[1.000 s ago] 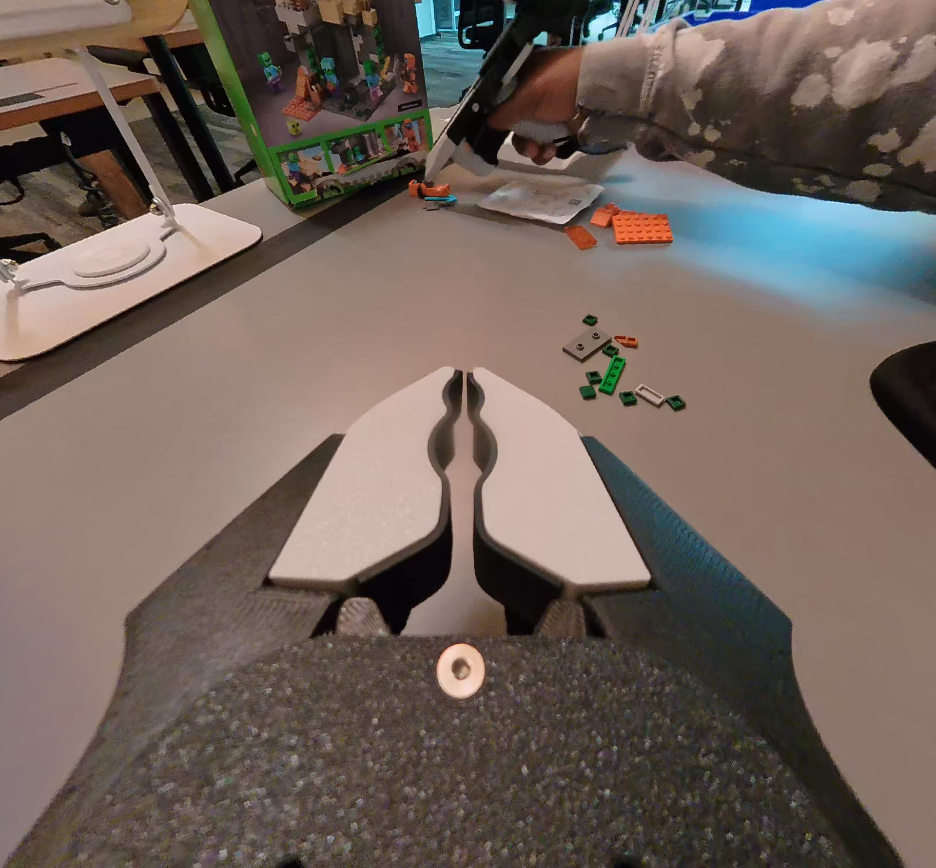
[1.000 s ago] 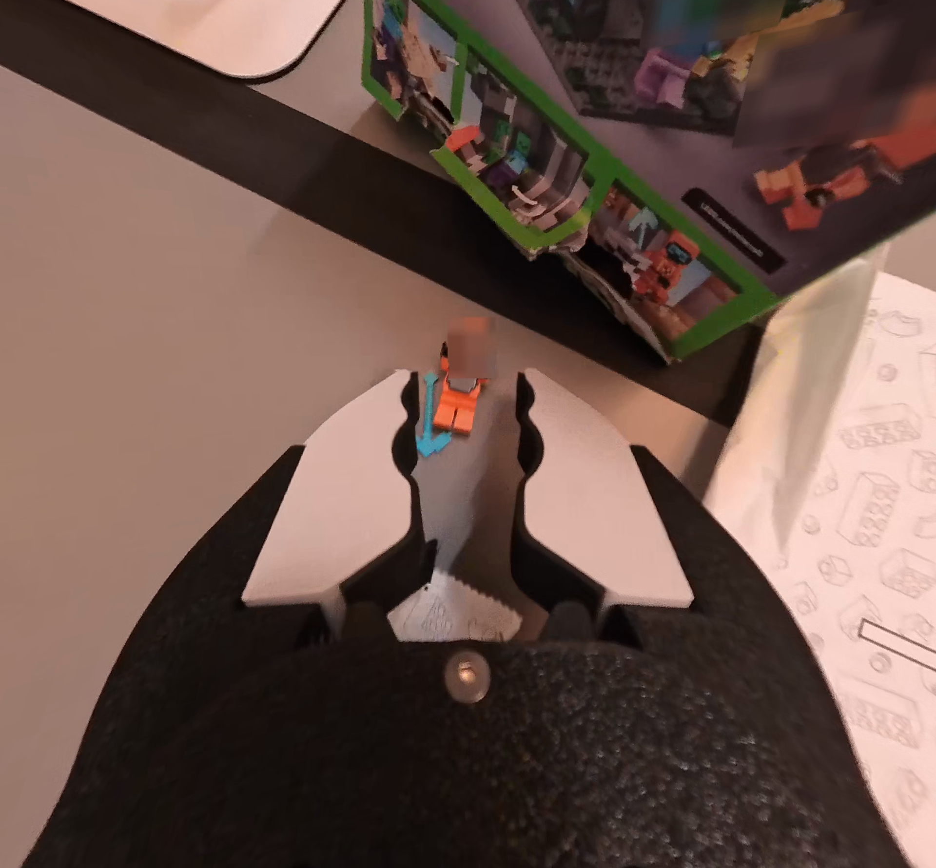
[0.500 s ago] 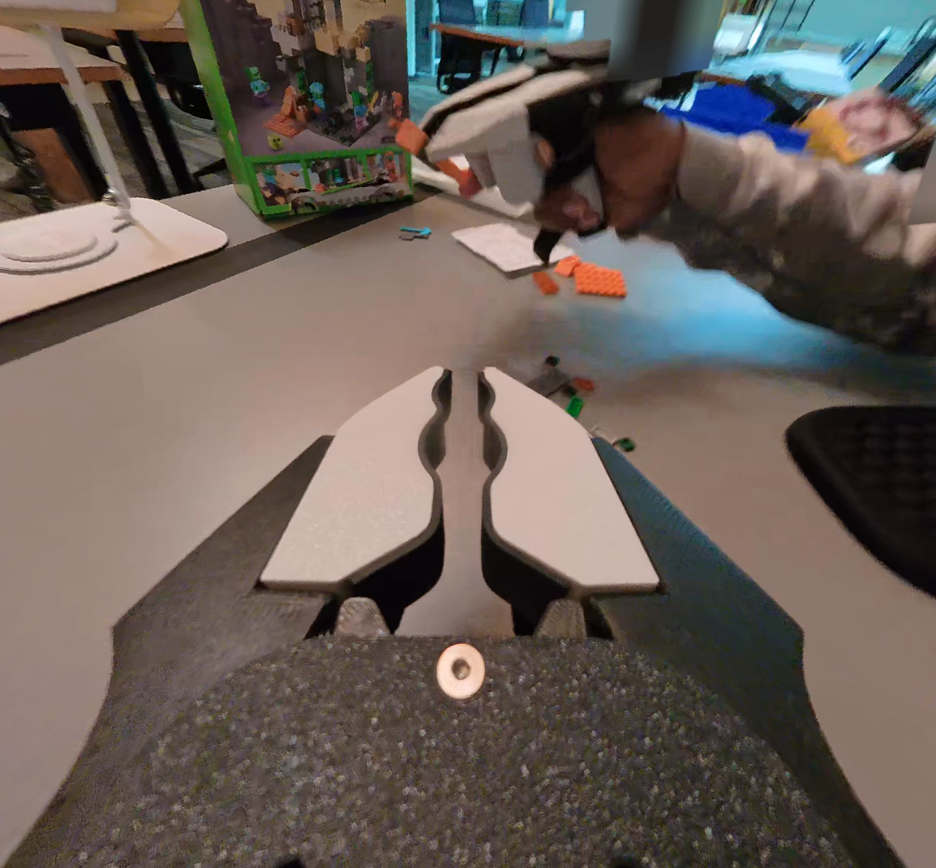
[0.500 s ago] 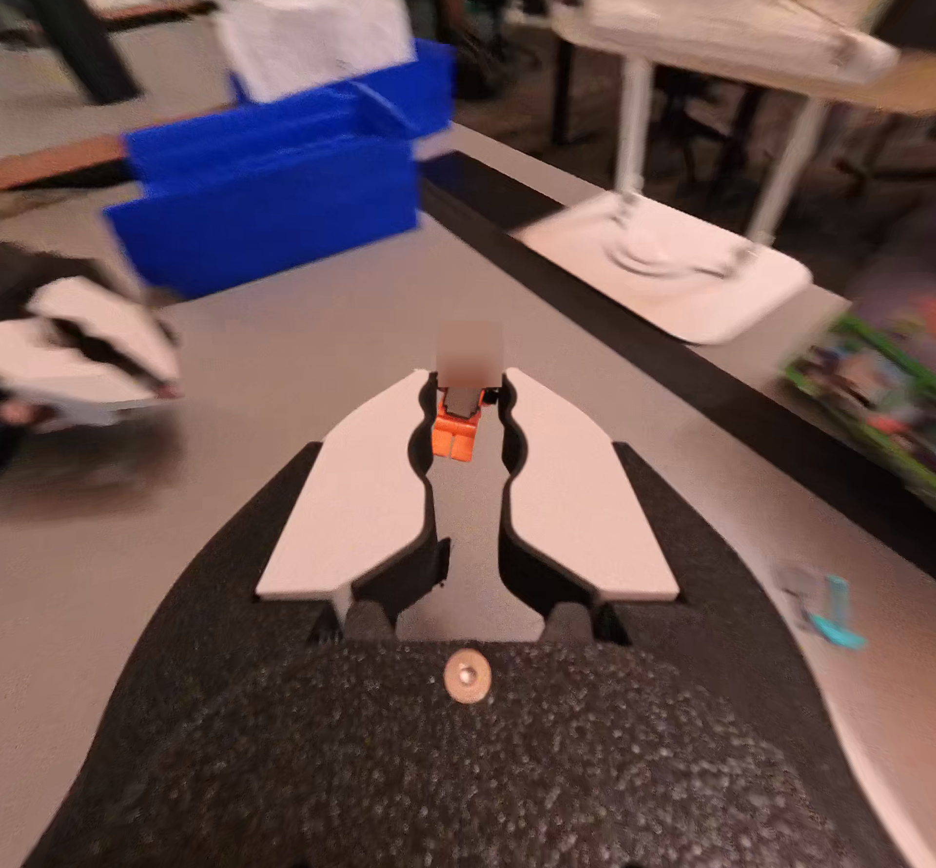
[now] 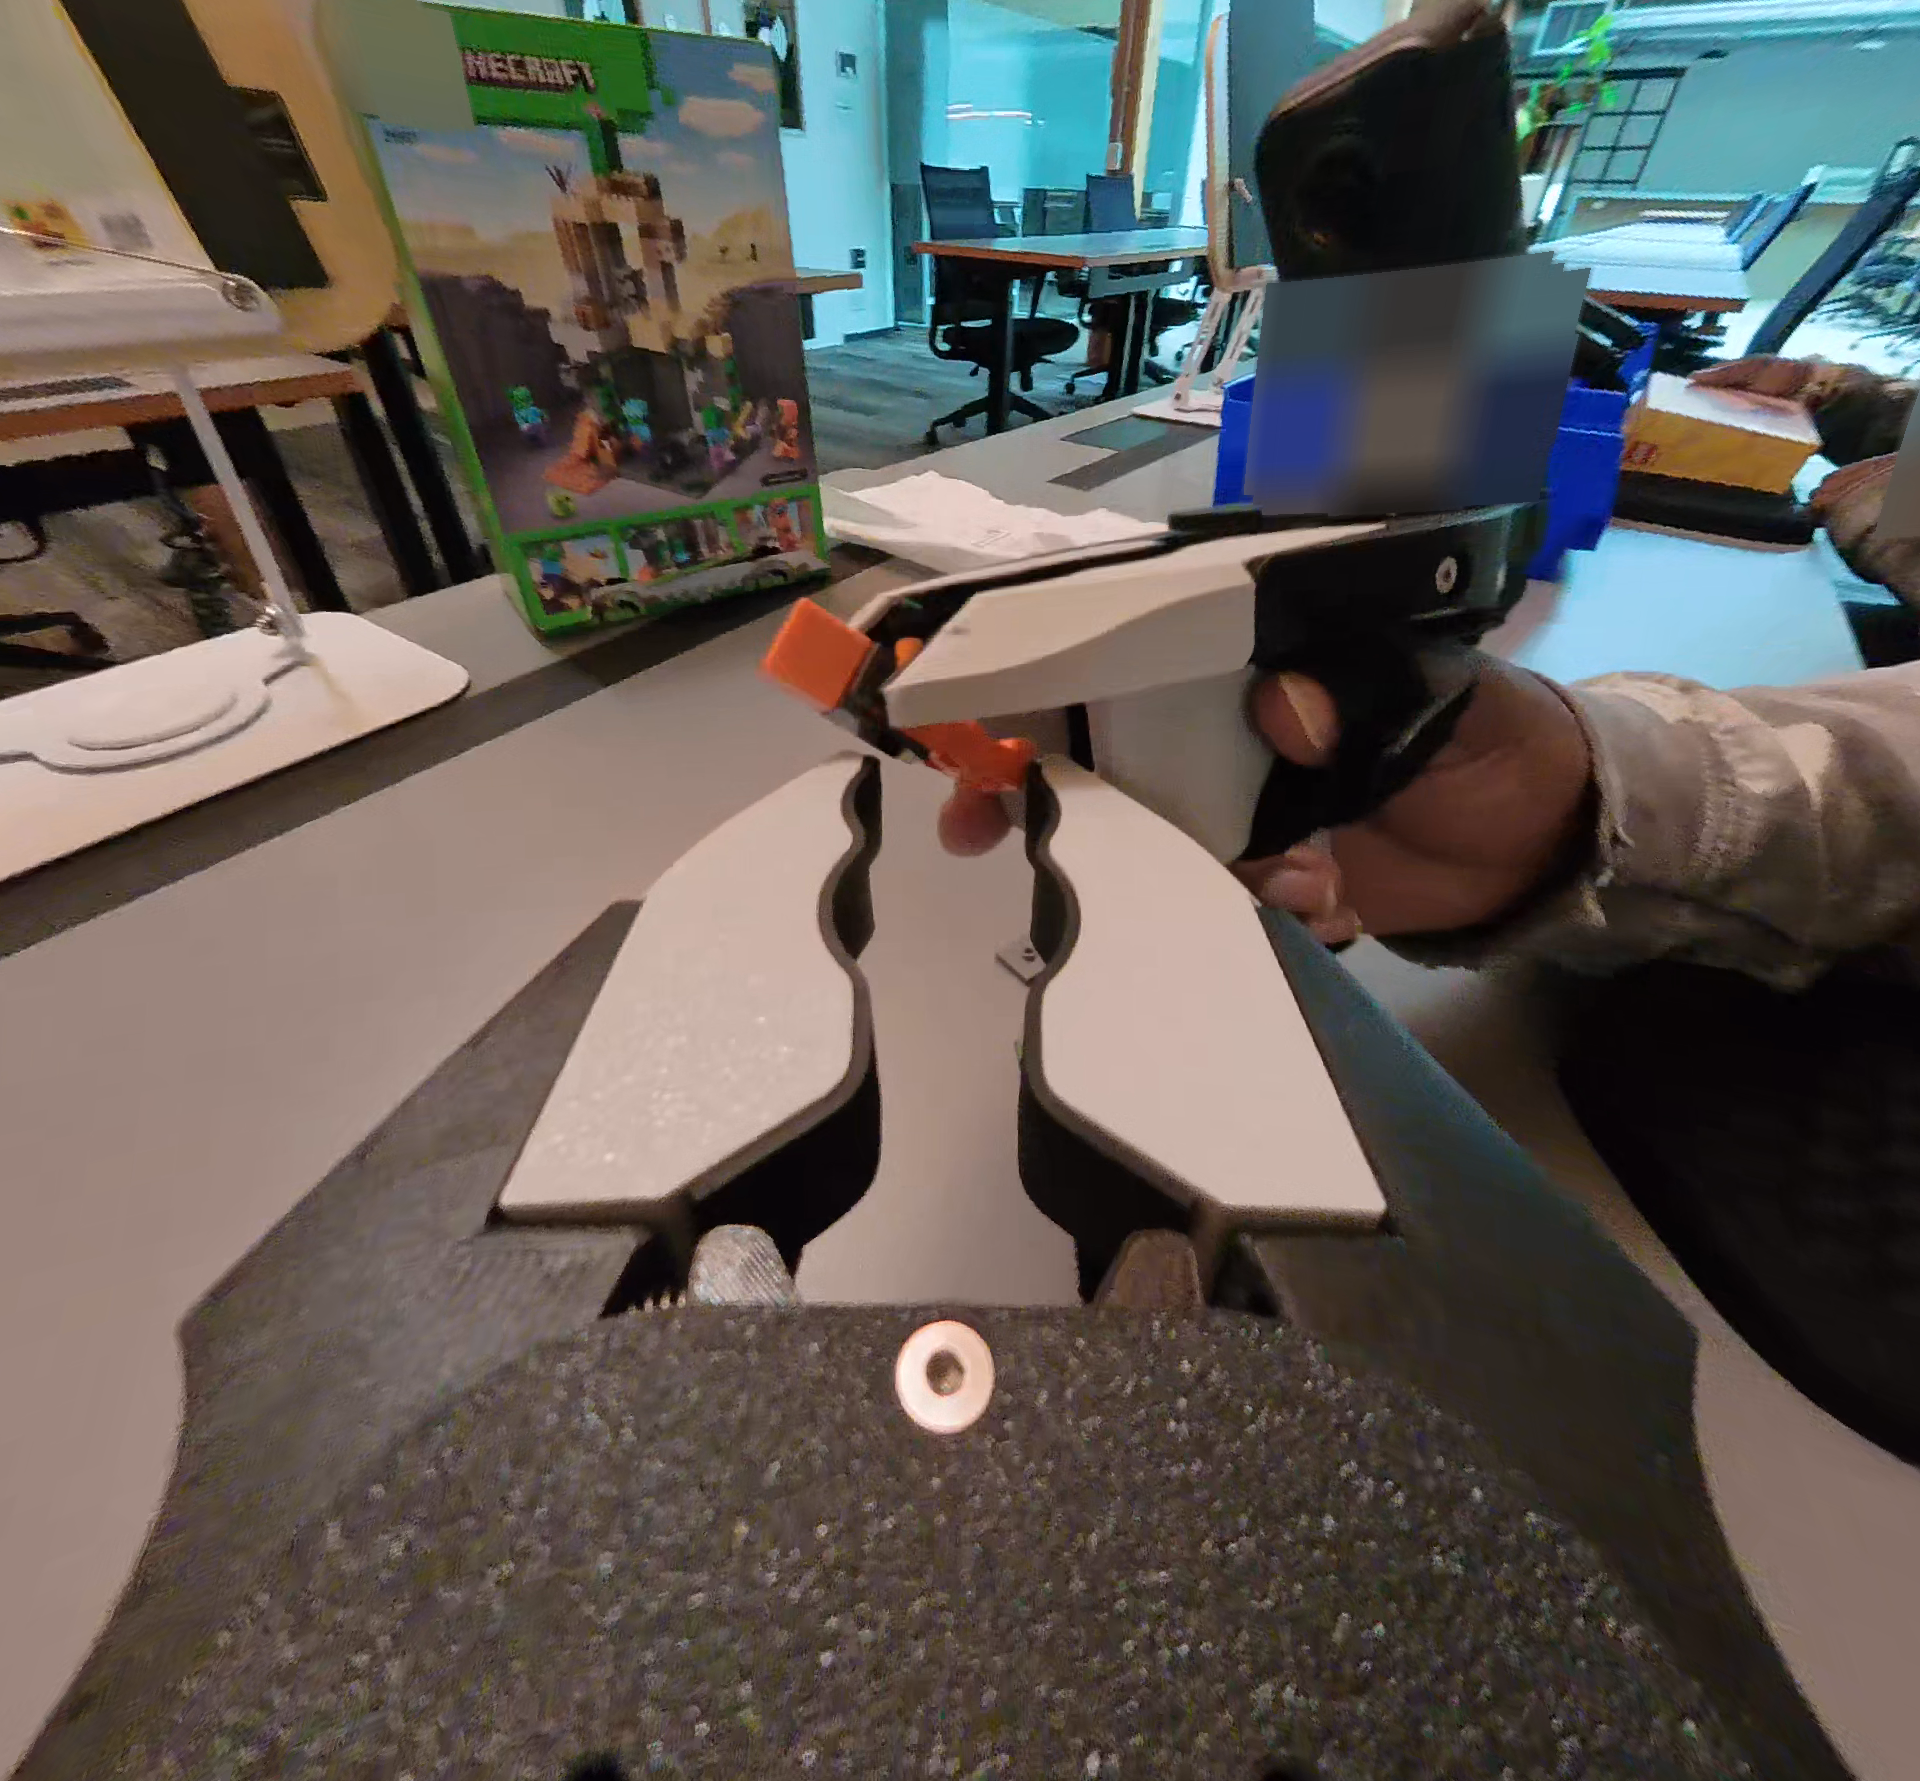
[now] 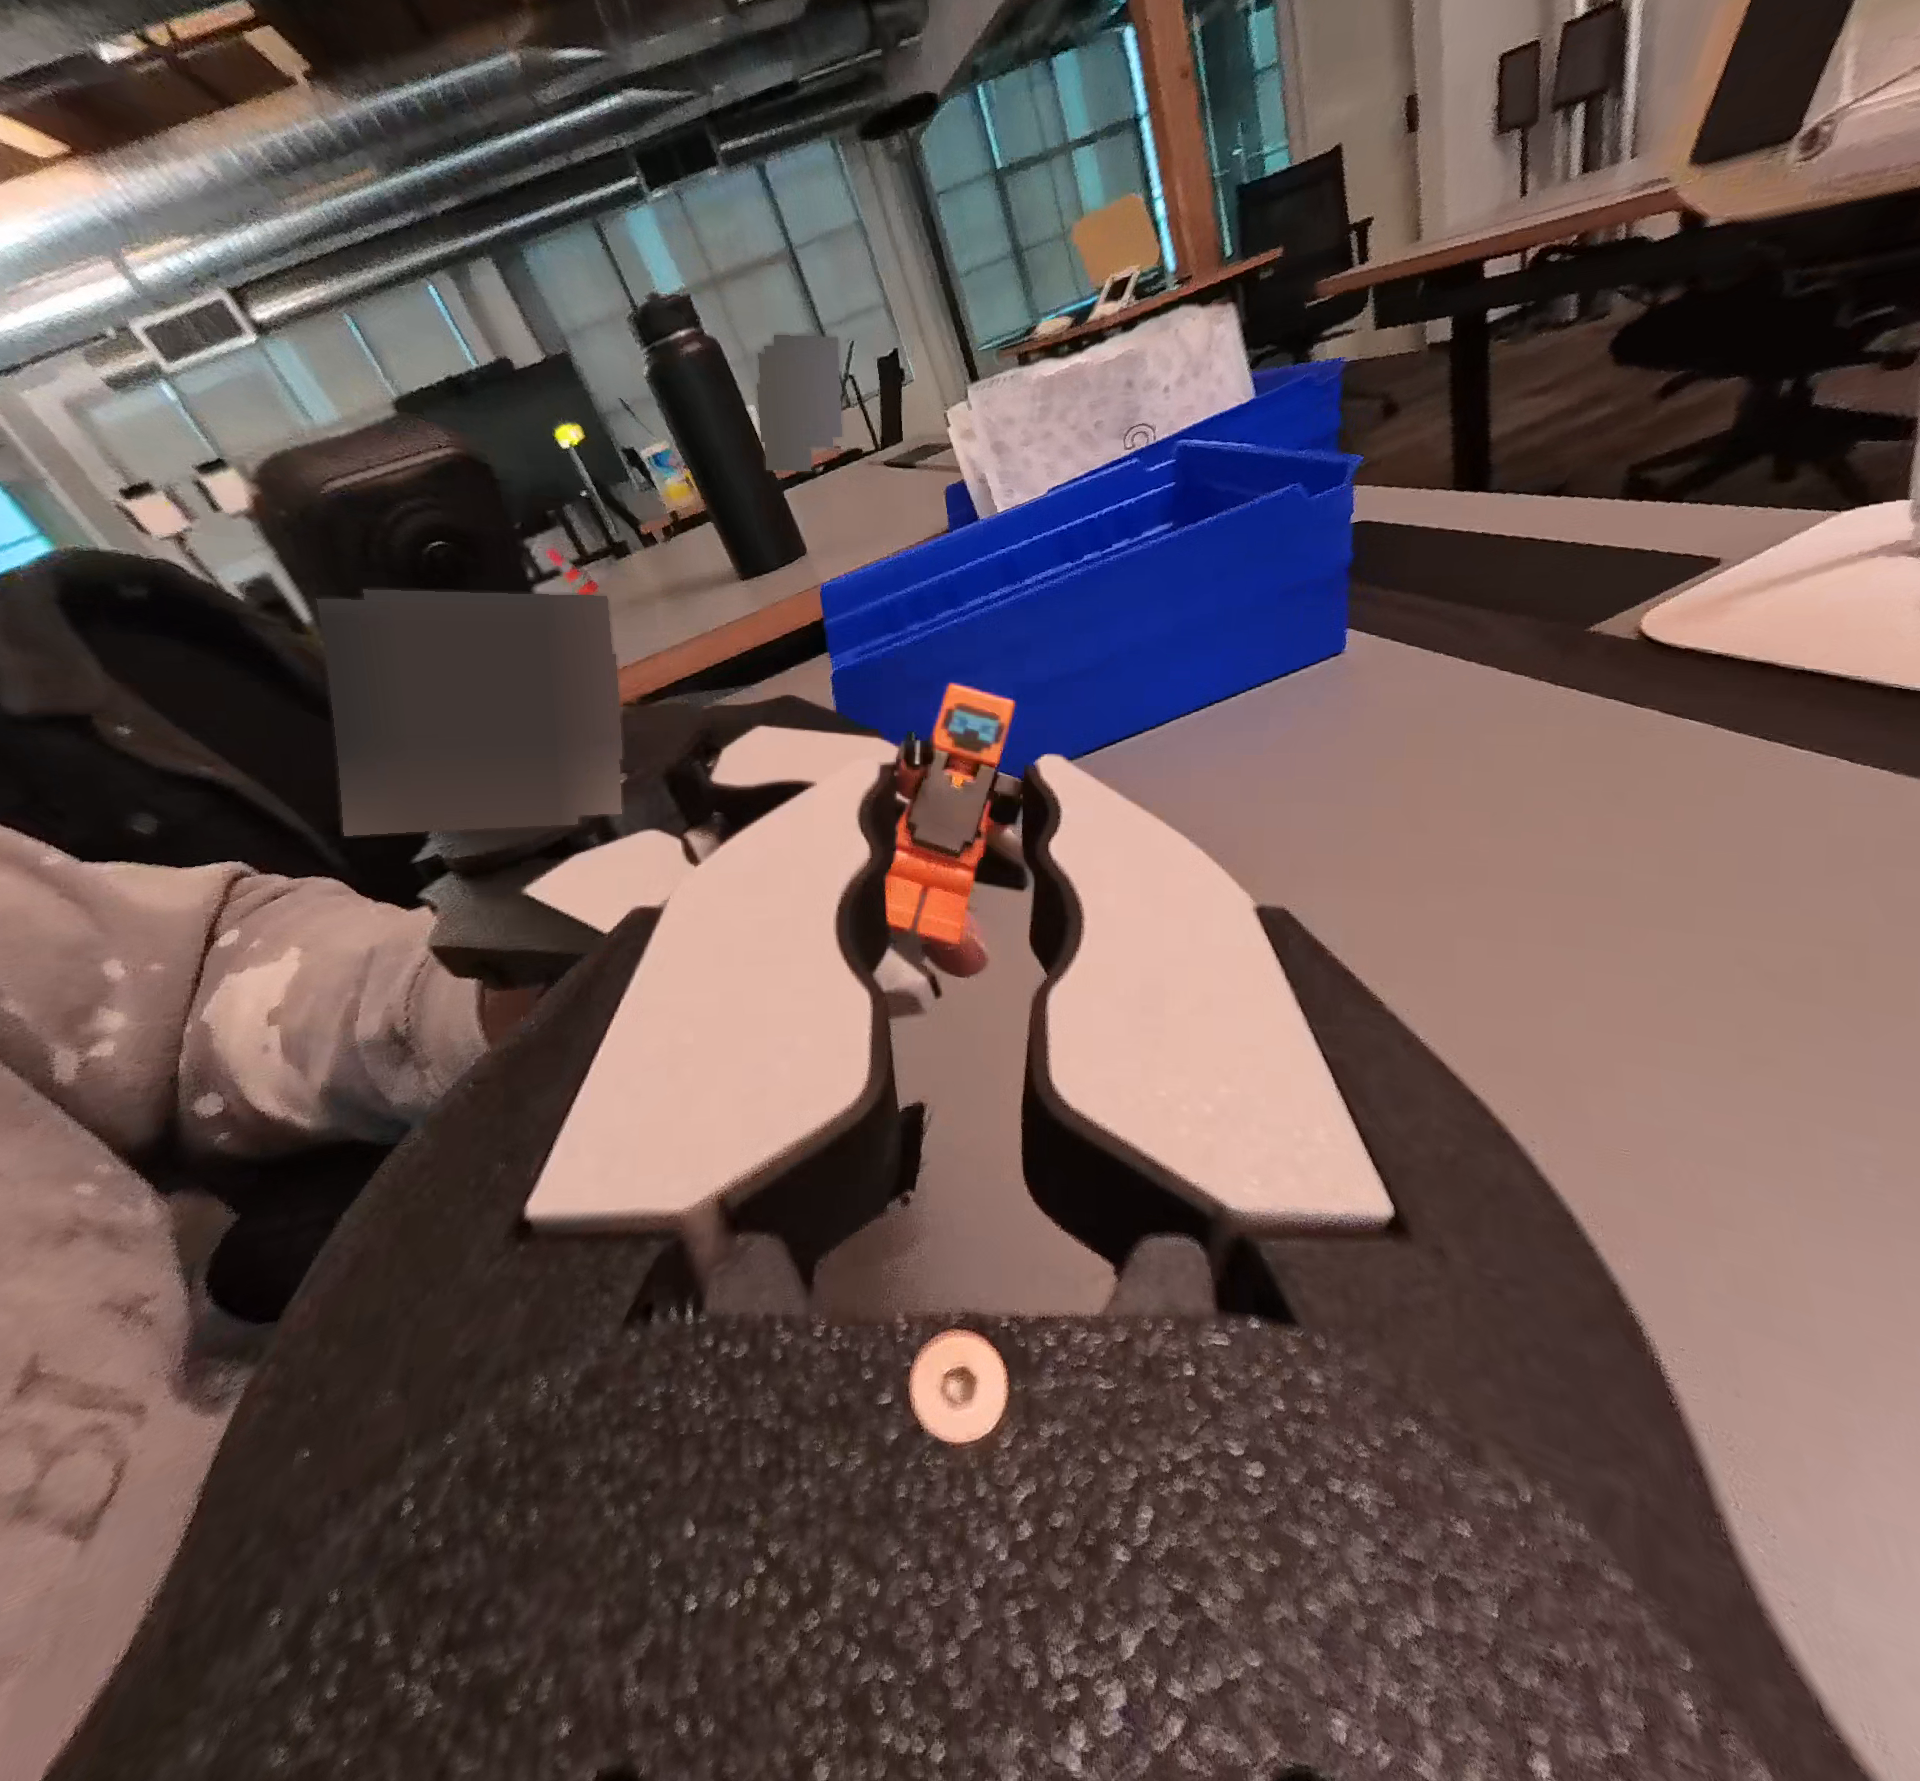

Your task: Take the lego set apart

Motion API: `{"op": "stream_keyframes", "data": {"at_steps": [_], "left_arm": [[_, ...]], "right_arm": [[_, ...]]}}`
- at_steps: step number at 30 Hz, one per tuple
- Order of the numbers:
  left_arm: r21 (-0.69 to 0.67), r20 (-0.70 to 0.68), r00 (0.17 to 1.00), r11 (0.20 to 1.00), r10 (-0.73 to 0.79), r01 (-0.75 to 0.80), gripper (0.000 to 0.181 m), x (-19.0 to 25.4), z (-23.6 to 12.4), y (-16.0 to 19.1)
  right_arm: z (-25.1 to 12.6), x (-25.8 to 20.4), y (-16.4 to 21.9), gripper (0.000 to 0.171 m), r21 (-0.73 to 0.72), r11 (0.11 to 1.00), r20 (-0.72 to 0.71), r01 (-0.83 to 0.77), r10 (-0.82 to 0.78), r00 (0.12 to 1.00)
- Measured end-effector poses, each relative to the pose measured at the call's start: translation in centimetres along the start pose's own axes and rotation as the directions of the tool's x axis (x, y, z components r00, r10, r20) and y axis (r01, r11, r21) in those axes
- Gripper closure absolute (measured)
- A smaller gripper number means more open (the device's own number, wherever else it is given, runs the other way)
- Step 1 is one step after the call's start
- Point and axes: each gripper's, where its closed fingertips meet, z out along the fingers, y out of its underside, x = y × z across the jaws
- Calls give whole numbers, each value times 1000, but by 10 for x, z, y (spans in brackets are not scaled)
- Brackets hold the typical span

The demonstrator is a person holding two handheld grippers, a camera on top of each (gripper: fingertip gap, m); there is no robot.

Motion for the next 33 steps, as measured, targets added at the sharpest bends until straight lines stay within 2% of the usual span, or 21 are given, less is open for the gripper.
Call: {"op": "stream_keyframes", "data": {"at_steps": [6,11,13,18,24,27,33], "left_arm": [[17,5,1000,1000,-26,26,157,3,-3,-4],[30,-24,998,998,-60,61,158,4,-7,-5],[31,-29,999,999,-37,37,156,5,-7,-4],[9,10,996,996,84,-84,166,-1,-13,-2],[-7,-2,993,993,122,-122,171,-11,-21,-3],[-19,-34,985,985,170,-171,173,-12,-26,-2],[-56,-145,979,987,141,-150,173,-7,-31,6]], "right_arm": [[-3,4,-1,149,87,994,-108,73,-64,992],[-2,-3,0,149,99,988,-98,115,-105,990],[-2,-6,1,149,100,990,-73,102,-95,993],[-5,-4,-3,149,89,988,-48,128,-124,991],[-8,-2,3,148,4,974,11,225,-225,974],[-9,-4,6,155,-55,950,69,308,-304,950],[-18,-3,12,144,-171,906,180,387,-357,916]]}}
